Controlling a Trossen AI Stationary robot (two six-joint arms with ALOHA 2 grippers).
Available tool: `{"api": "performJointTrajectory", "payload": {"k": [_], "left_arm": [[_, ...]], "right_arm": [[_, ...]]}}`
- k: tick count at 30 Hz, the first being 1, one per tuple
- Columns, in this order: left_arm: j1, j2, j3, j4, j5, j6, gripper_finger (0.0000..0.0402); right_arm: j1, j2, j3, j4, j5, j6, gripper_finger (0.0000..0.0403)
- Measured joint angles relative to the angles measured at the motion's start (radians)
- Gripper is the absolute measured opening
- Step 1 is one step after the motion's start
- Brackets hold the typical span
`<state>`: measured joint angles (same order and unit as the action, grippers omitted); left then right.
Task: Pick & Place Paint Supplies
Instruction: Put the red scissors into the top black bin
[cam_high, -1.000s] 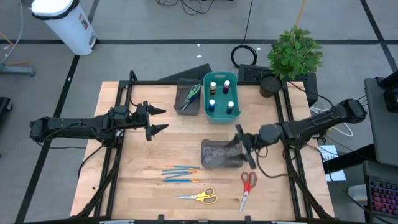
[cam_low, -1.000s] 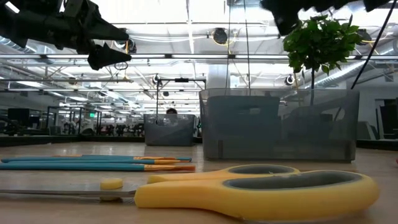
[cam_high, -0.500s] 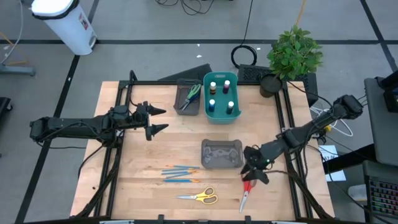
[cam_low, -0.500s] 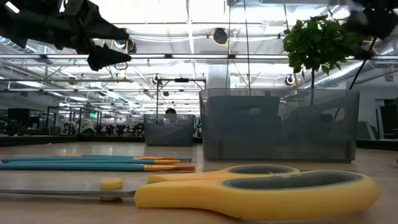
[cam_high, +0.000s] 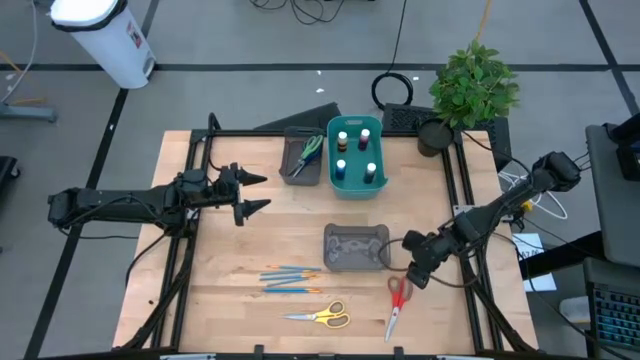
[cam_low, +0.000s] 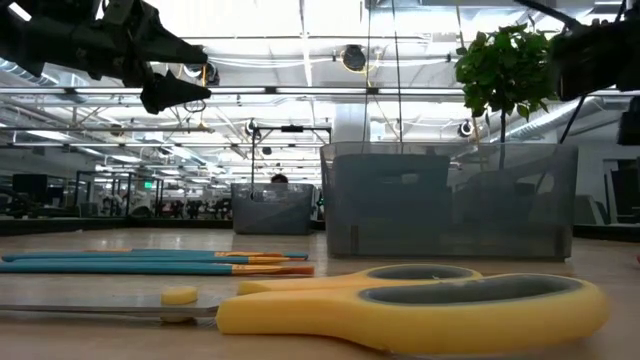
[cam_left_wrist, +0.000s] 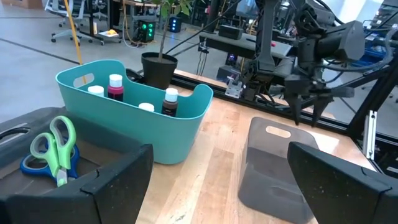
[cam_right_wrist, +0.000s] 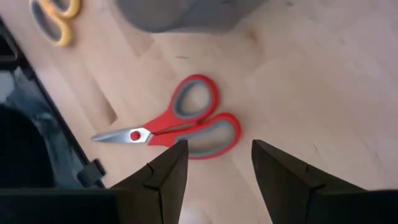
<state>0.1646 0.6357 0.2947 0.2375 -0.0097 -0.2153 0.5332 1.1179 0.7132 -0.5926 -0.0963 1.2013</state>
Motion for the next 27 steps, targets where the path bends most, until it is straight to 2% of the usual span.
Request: {"api": "performJointTrajectory", "payload": {"k": [6,10,27], "left_arm": [[0.000,0.000,0.000,0.000,0.000,0.000,0.0379],[0.000,0.000,0.000,0.000,0.000,0.000,0.0379],[0.000,0.000,0.000,0.000,0.000,-0.026,0.0379]], "right_arm": [[0.033,0.101,0.000,0.050,0.001,-0.143,0.0168],[0.075,0.163,0.000,0.048,0.050,-0.201,0.0168],[0.151,0.309,0.000,0.104,0.199,-0.280,0.0168]]}}
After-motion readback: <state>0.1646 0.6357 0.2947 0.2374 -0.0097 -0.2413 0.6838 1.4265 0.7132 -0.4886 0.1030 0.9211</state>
